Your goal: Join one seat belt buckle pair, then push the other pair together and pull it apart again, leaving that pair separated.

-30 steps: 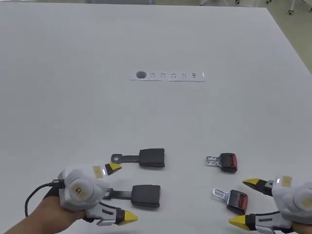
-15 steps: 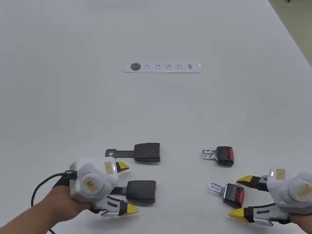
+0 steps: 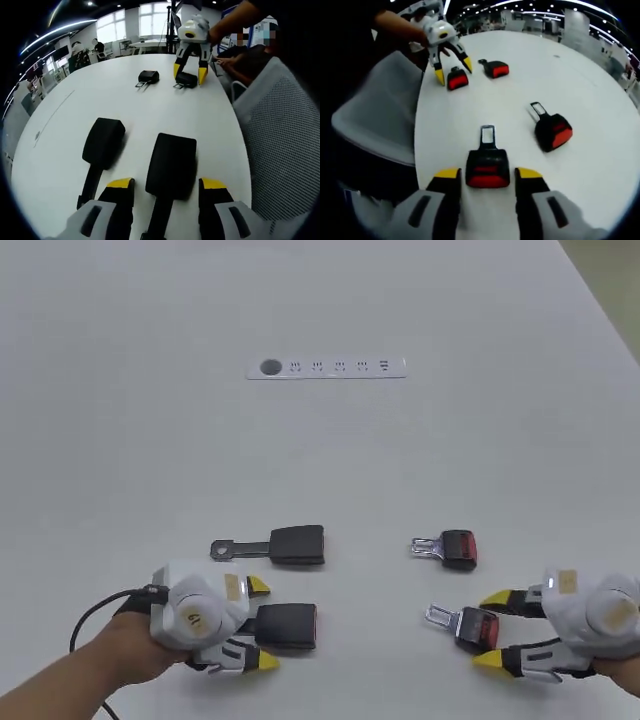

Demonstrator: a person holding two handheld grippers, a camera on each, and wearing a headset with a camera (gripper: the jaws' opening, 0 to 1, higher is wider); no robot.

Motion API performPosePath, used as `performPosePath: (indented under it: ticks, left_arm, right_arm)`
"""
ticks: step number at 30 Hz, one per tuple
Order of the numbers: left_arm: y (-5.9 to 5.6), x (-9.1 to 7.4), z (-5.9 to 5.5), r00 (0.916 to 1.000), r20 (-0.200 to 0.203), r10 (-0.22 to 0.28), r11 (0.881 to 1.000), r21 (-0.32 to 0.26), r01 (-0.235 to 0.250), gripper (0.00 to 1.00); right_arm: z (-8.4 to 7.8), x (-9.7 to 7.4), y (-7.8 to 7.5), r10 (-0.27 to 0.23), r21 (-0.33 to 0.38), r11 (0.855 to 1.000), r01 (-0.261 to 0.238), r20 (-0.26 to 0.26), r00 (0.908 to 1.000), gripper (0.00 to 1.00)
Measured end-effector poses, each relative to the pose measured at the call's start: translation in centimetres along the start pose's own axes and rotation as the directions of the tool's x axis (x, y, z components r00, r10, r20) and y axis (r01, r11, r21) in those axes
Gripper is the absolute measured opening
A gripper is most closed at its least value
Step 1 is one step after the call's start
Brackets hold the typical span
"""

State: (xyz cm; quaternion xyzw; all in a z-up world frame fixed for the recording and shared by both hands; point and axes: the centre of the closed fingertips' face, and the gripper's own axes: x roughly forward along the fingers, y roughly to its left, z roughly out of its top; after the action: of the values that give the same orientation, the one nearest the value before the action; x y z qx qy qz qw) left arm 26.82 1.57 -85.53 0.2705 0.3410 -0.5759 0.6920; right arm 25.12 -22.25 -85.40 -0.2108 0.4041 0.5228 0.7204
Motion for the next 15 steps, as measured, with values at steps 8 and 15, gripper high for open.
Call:
performPosePath:
  ticks: [8, 15]
  left_arm:
    - [-0.18, -0.1, 0.16, 0.9997, -0.006, -0.025, 0.998, 0.049, 0.025, 0.41]
    - [-0.24, -0.04, 0.04, 0.9982, -0.015, -0.058, 0.993, 0.101, 0.059, 0.34]
  right_arm:
    - [-0.19, -0.08, -0.31, 0.018, -0.066, 0.998, -0.02, -0.034, 0.9993, 0.39]
    - [-0.17, 0.06, -0.6, 0.059, -0.163, 0.984, -0.069, -0.066, 0.9961, 0.35]
